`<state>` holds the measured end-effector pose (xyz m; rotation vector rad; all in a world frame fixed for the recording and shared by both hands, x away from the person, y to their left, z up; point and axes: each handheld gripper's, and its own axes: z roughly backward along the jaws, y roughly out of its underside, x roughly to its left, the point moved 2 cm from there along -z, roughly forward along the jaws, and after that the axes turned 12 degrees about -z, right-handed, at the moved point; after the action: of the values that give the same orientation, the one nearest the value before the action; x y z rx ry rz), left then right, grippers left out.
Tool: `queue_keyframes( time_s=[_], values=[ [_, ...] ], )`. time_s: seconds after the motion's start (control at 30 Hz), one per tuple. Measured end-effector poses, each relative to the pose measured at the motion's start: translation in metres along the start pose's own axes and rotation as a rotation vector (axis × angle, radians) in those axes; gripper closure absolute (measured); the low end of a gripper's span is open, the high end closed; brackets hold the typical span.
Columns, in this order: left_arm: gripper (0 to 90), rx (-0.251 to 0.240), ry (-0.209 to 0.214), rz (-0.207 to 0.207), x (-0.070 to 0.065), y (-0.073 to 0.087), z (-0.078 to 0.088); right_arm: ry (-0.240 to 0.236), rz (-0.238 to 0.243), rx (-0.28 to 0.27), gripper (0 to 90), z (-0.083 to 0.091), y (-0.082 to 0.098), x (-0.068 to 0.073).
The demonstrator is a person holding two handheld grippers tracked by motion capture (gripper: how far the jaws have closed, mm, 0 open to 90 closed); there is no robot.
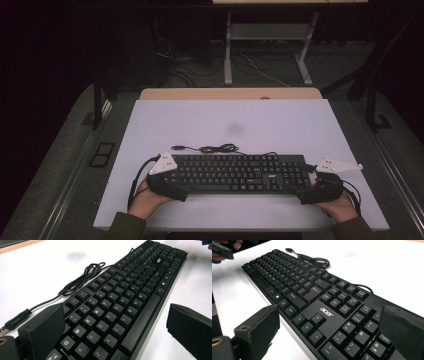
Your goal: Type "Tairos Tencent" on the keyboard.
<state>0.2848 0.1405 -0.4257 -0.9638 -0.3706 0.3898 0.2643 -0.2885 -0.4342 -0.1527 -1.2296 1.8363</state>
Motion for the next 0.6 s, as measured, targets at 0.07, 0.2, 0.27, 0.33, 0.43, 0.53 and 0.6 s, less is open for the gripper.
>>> queue_keyframes(
  time_s=[0.07, 0.2, 0.27, 0.33, 0.43, 0.53, 0.6],
  values=[
    [0.8, 0.0, 0.001, 0.003, 0.0, 0.0, 0.0, -0.002, 0.0, -0.002, 3.1, 0.0, 0.0, 0.0],
    [1.2, -0.002, 0.003, -0.003, 0.0, 0.002, 0.001, -0.013, -0.005, -0.009, 3.1, -0.004, -0.003, 0.002],
    [1.4, -0.008, 0.0, 0.0, 0.001, 0.002, 0.001, -0.017, -0.006, -0.011, 3.1, -0.004, -0.004, 0.002],
    [1.6, -0.015, -0.004, 0.009, 0.0, 0.002, 0.001, -0.023, -0.008, -0.014, 3.2, -0.007, -0.007, 0.004],
    [1.6, -0.011, -0.005, 0.002, 0.001, 0.002, 0.002, -0.03, -0.006, -0.014, 3.2, -0.009, -0.009, 0.005],
    [1.6, -0.017, -0.012, 0.008, 0.001, 0.002, 0.002, -0.05, -0.005, -0.011, 5.5, -0.014, -0.011, 0.006],
    [1.5, -0.018, -0.014, 0.006, 0.001, 0.002, 0.002, -0.053, -0.001, -0.009, 5.5, -0.015, -0.012, 0.006]
  ],
)
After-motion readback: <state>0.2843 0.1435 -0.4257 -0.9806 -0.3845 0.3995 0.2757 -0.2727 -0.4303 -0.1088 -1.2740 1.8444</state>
